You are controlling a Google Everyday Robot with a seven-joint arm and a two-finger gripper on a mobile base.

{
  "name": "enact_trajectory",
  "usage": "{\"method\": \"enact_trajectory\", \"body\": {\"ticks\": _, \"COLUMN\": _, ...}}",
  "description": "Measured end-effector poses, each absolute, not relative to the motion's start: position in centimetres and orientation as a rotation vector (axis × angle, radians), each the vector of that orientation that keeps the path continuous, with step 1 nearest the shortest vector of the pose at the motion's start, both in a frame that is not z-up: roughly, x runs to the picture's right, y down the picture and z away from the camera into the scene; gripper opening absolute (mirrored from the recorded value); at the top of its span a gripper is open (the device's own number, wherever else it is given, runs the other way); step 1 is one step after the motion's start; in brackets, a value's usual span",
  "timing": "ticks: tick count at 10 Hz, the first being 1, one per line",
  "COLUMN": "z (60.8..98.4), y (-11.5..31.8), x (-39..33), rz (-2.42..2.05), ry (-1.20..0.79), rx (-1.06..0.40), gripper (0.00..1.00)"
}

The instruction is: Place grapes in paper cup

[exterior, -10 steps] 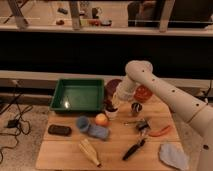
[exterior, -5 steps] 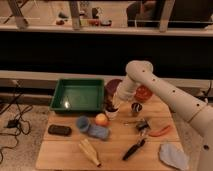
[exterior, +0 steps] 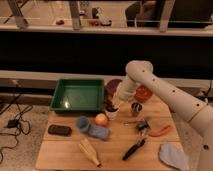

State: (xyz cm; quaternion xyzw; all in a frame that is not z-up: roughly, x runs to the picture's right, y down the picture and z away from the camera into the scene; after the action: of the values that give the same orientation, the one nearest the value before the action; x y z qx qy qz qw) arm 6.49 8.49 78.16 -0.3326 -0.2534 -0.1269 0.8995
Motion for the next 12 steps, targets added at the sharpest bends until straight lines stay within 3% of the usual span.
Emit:
{"method": "enact_trajectory", "body": {"ticks": 5, "z": 78.15, "y": 8.49, "x": 6.55, "rz": -0.262, "ry": -0.524, "rx": -0.688, "gripper": 0.24}}
{"method": "enact_trajectory", "body": {"ticks": 8, "z": 78.15, "y": 8.49, "x": 6.56, "rz": -0.262, "ry": -0.524, "rx": -0.688, "gripper": 0.17}}
{"method": "enact_trajectory", "body": {"ticks": 12, "z": 78.15, "y": 8.49, "x": 6.56, "rz": -0.262, "ry": -0.524, "rx": -0.688, "gripper": 0.53}}
